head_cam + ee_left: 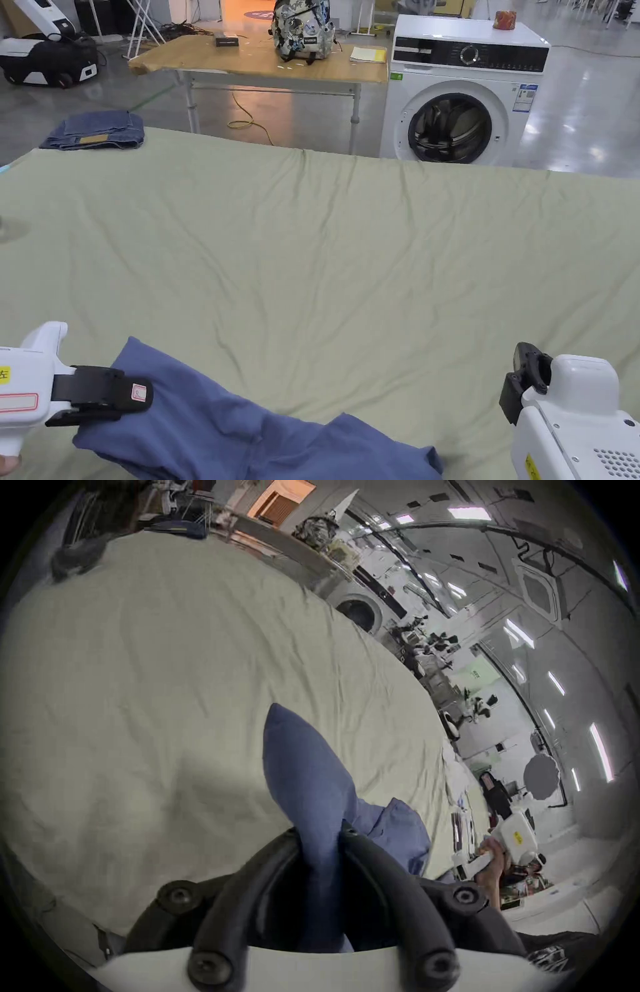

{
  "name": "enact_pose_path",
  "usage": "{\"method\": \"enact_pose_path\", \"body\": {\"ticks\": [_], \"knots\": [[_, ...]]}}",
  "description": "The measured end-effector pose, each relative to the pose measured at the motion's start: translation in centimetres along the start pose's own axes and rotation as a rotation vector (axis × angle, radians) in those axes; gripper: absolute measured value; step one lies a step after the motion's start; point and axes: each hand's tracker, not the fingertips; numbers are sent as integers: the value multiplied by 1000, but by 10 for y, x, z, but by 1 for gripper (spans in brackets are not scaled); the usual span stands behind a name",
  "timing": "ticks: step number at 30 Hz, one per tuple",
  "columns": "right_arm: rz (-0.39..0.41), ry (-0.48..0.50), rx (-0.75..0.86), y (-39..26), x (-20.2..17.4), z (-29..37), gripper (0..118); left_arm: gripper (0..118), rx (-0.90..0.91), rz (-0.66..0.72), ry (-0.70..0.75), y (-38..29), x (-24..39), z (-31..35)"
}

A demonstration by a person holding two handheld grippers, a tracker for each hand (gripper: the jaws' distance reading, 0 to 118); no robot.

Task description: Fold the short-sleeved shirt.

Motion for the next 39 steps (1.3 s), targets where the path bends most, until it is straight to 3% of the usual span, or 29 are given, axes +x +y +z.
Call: {"method": "enact_pose_path", "body": {"ticks": [15,23,33,34,37,39], "knots": [[-2,-11,-13,-5,5,3,0,5,-120,-150,-164,-14,118,-62],[-14,-27,-29,-10,12,5,0,5,-270,-207,-189,-47,170,-145],[-27,-45,-41,-14,18,7,0,6,-367,-225,-26,-101,188,-249],[-27,-47,-41,-14,19,8,0,8,-367,-220,-22,-102,187,-252],[-26,-48,-45,-15,20,7,0,34,-368,-193,-64,-103,182,-249],[-24,-47,-48,-15,21,7,0,68,-390,-162,-103,-98,182,-240]]}}
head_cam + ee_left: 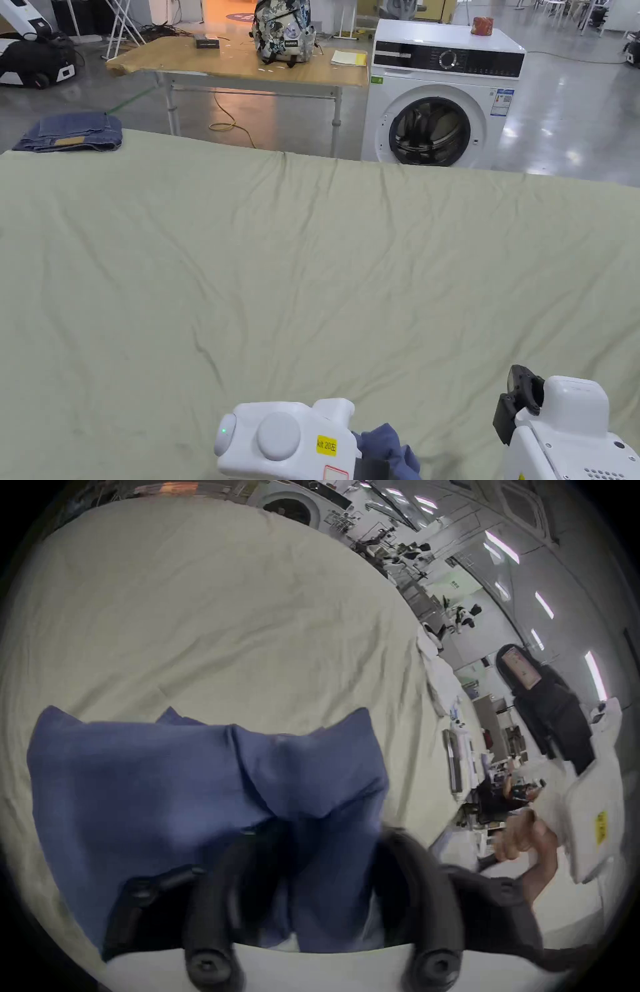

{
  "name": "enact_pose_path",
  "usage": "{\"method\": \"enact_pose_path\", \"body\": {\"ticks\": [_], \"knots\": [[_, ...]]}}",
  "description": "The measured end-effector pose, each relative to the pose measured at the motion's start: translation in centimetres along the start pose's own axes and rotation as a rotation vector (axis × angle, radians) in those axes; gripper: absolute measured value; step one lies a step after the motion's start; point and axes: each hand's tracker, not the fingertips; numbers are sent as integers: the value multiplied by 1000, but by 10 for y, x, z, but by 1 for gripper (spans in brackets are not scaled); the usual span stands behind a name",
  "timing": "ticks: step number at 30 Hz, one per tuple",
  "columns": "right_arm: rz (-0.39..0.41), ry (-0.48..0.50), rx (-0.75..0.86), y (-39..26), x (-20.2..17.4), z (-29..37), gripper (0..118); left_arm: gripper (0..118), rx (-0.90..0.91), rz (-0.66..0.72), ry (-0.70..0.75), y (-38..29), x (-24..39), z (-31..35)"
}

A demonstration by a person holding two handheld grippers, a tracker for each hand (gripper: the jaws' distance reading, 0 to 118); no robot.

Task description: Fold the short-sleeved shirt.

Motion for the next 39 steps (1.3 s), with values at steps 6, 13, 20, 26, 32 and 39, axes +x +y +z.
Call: {"method": "enact_pose_path", "body": {"ticks": [6,13,20,26,32,39], "knots": [[1,0,0,-1,1,1,0,67,59,78,-148,7,-13,35],[-10,-5,-13,-6,2,1,0,11,39,170,-191,10,-33,1],[-14,-16,-20,-9,7,0,0,4,-20,199,-201,-7,-36,-59],[-12,-12,-4,-5,6,-2,0,3,50,67,-158,-8,-23,-37],[5,4,33,8,-9,-8,0,3,378,-167,36,-4,1,44],[20,9,105,25,-31,-10,0,3,922,-294,515,-15,10,128]]}}
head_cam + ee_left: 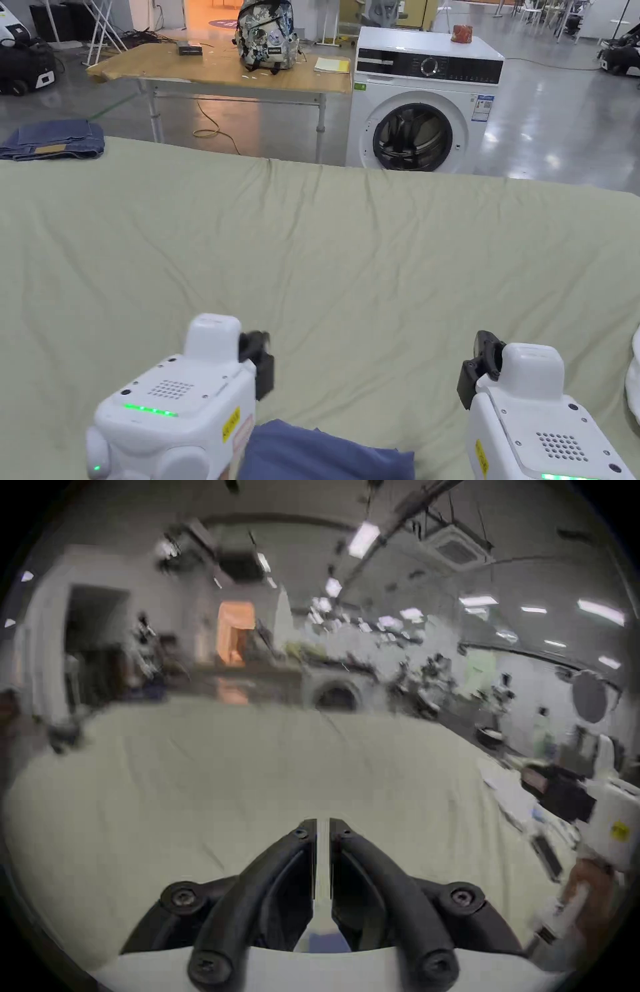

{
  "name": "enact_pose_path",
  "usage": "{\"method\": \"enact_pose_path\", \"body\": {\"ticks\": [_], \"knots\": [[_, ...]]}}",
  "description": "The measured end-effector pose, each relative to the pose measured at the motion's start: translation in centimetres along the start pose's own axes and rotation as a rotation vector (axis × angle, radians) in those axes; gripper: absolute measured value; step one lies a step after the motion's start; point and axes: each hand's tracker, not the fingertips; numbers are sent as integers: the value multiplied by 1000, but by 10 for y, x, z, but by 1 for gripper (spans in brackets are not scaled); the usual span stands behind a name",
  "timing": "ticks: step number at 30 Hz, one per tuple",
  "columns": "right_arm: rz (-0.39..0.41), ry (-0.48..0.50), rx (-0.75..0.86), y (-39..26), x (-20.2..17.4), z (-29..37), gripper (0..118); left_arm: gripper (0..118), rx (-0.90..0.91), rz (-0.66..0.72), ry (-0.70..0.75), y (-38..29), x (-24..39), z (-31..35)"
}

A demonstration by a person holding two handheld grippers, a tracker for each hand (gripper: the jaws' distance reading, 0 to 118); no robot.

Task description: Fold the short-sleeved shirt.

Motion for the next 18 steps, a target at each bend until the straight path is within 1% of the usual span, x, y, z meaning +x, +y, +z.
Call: {"method": "enact_pose_path", "body": {"ticks": [1,2,3,5,7,9,11,16,18], "knots": [[2,-1,10,2,-2,0,0,3,43,-10,42,3,-7,0],[4,2,20,4,-5,-1,0,3,102,-24,42,6,-14,4],[5,-1,29,6,-7,-1,0,3,127,-31,72,8,-17,7],[3,2,50,10,-11,-1,0,3,240,-106,196,11,-19,12],[4,-9,79,14,-15,0,0,3,308,-92,274,13,-24,18],[-3,-6,95,20,-16,1,0,3,348,-116,322,15,-28,20],[0,-16,110,26,-16,2,0,3,363,-172,356,15,-27,22],[31,-9,109,24,-17,18,0,3,358,-223,329,11,-29,30],[33,55,48,12,-21,34,0,3,343,-226,303,9,-31,33]]}}
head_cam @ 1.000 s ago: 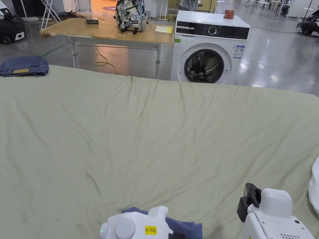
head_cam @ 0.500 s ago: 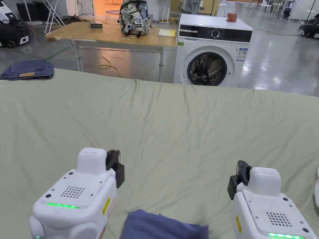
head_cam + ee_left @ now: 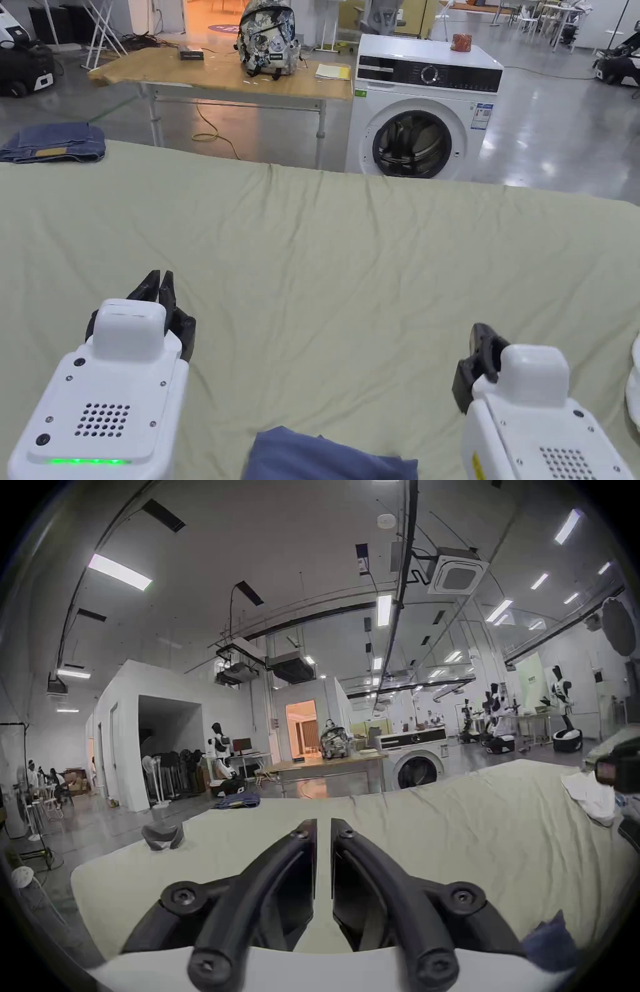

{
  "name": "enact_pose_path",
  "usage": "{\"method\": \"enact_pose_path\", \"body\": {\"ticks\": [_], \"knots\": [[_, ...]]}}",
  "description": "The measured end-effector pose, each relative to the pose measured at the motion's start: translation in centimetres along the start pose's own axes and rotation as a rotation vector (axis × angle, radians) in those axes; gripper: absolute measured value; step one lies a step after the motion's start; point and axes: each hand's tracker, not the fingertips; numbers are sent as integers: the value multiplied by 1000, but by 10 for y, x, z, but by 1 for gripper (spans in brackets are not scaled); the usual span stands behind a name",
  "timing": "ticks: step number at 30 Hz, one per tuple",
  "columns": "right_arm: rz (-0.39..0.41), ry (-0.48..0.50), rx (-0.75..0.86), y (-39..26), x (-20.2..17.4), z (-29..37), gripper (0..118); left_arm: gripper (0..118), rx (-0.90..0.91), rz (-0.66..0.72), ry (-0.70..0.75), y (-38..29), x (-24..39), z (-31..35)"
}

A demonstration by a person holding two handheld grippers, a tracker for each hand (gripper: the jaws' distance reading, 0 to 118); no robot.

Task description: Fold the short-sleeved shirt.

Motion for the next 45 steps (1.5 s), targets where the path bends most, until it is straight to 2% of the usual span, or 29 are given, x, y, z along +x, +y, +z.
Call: {"method": "enact_pose_path", "body": {"ticks": [3,7,11,14,21,24,26,27,32,33,34,35,36,37,45], "knots": [[57,93,-110,-26,-14,20,0,3,-20,-14,-26,-5,-1,4],[70,179,-276,-71,-35,34,0,3,-89,51,-83,-15,-6,9],[71,175,-416,-115,-46,22,0,2,-149,76,-101,-31,-7,15],[39,111,-469,-131,-46,6,0,0,-197,96,-102,-41,-9,20],[37,87,-504,-139,-48,-12,0,0,-273,119,-112,-53,-21,26],[15,84,-531,-142,-44,-20,0,0,-374,170,-199,-60,-31,21],[2,83,-533,-141,-43,-21,0,0,-502,235,-294,-66,-39,13],[-1,84,-539,-140,-42,-23,0,0,-513,291,-355,-68,-44,8],[-24,94,-559,-137,-38,-26,0,0,-850,586,-747,-99,-60,-38],[-30,98,-561,-137,-37,-26,0,11,-905,625,-811,-108,-60,-47],[-32,101,-565,-136,-37,-26,0,29,-925,650,-834,-114,-59,-52],[-34,103,-567,-136,-36,-26,0,66,-960,691,-875,-117,-54,-58],[-35,105,-568,-136,-36,-26,0,90,-999,743,-912,-123,-53,-65],[-36,107,-569,-135,-36,-25,0,97,-1038,770,-927,-129,-51,-72],[-38,112,-573,-135,-35,-26,0,97,-1199,869,-1043,-170,-21,-93]]}}
